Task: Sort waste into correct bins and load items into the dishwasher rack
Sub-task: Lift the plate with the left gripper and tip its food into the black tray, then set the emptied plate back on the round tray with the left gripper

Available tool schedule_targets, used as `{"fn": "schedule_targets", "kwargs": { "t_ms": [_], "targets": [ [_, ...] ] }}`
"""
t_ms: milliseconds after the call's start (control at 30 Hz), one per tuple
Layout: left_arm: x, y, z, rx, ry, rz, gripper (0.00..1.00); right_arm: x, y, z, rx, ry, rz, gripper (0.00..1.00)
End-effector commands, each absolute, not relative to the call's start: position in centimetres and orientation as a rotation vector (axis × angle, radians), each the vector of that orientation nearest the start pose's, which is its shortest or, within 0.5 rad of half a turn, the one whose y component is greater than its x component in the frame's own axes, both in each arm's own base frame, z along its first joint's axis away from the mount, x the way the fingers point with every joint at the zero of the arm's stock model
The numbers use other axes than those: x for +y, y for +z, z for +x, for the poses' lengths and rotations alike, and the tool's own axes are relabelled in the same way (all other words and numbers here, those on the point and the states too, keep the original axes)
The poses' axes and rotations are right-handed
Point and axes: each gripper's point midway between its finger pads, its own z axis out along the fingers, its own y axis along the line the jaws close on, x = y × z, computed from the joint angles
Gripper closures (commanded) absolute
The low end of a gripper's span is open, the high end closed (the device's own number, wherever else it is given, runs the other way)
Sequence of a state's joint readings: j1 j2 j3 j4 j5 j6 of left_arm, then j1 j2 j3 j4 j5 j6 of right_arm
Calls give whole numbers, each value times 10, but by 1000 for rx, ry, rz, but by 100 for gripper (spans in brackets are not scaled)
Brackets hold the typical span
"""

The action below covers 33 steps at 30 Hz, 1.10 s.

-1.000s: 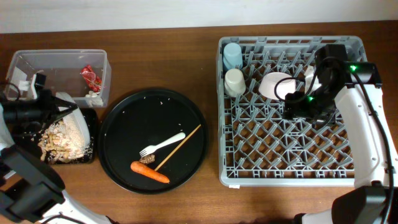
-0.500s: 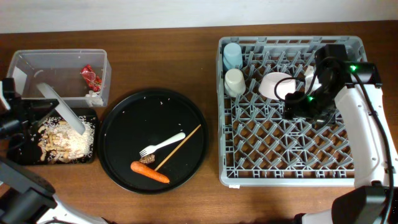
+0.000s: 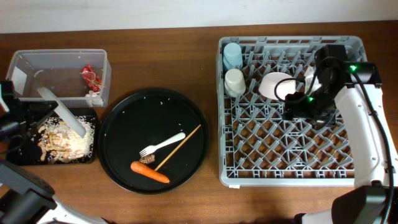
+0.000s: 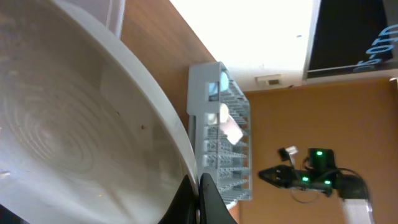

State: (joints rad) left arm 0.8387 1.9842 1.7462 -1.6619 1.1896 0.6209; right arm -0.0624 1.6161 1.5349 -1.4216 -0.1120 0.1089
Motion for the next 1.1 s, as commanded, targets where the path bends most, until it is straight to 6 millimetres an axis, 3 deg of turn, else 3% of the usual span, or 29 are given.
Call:
{"fn": "schedule_targets", "kwargs": {
  "t_ms": [0, 167, 267, 333, 433, 500, 533, 567, 667, 767, 867, 900, 933, 1000, 1067],
  "targets": [
    [138, 248, 338, 2115, -1326, -447, 100, -3, 173, 298, 3061, 149, 262, 20],
    [131, 246, 332, 2172, -1321, -459, 100, -3, 173, 298, 3060, 149, 263, 20],
    [86, 268, 332, 2240, -1295, -301, 100, -3, 173, 298, 3060, 150, 263, 19],
    [21, 273, 327, 2395, -1237, -30, 100, -3, 173, 299, 3059, 150, 263, 19],
    [-31, 237, 330, 2690, -1074, 110, 100, -3, 173, 299, 3059, 150, 262, 19],
    [-58, 196, 338, 2919, -721, 105, 100, -3, 173, 298, 3061, 150, 262, 19],
    [-70, 185, 340, 2958, -620, 117, 100, -3, 173, 298, 3062, 150, 262, 19],
    [-95, 168, 340, 2993, -524, 174, 100, -3, 173, 298, 3062, 150, 262, 18],
    [-148, 131, 328, 3026, -492, 289, 100, -3, 173, 298, 3061, 150, 262, 18],
    [-194, 80, 307, 3090, -472, 414, 100, -3, 173, 298, 3062, 150, 263, 19],
    [-212, 71, 297, 3097, -468, 518, 100, -3, 173, 298, 3062, 150, 262, 18],
    [-214, 75, 296, 3079, -472, 576, 89, -3, 173, 298, 3062, 150, 262, 18],
    [-213, 85, 299, 3055, -469, 630, 57, -3, 173, 297, 3064, 150, 262, 12],
    [-195, 111, 309, 3042, -397, 579, 8, -2, 173, 295, 3074, 156, 263, 5],
    [-167, 138, 321, 3025, -327, 480, 8, 5, 174, 294, 3078, 223, 248, 4]
  ]
}}
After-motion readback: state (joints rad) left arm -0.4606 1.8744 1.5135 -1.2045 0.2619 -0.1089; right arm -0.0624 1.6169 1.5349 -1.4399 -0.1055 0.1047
